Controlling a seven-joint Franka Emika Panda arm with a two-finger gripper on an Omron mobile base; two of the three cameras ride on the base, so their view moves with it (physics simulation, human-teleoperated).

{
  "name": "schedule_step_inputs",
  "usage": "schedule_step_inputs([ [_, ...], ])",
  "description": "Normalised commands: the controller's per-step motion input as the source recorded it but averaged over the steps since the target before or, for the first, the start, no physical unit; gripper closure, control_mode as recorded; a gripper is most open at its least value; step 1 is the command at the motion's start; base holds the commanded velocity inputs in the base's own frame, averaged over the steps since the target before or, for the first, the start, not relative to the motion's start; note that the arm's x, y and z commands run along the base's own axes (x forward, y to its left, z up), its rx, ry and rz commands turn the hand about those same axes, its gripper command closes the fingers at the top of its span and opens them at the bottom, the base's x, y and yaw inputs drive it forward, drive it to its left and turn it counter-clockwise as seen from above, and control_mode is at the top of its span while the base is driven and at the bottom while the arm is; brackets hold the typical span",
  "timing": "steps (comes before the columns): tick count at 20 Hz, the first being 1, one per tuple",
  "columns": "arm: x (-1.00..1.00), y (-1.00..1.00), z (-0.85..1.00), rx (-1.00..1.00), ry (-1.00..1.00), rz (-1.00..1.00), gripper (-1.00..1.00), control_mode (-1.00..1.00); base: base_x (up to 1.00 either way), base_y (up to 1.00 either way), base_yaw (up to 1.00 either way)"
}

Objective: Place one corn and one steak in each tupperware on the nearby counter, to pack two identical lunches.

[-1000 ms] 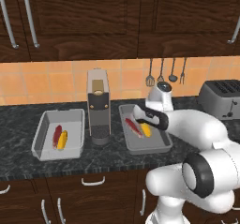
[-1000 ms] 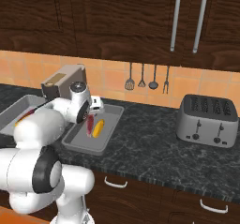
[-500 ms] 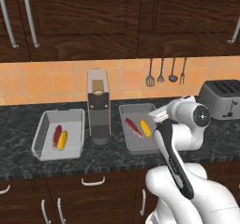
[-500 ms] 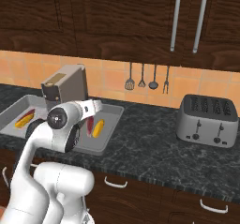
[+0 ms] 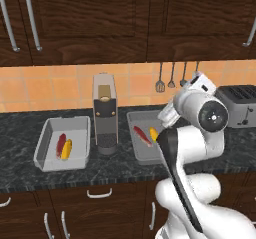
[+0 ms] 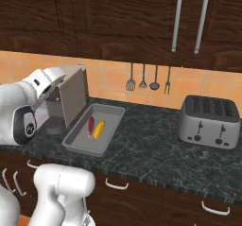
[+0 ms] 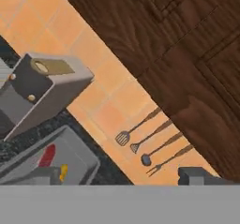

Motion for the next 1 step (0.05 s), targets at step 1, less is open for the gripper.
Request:
schedule_step_inputs([
  [1, -0.14, 0.89, -0.99, -0.97, 0.00, 0.02, -1.00, -1.00, 0.00, 0.00, 0.00],
])
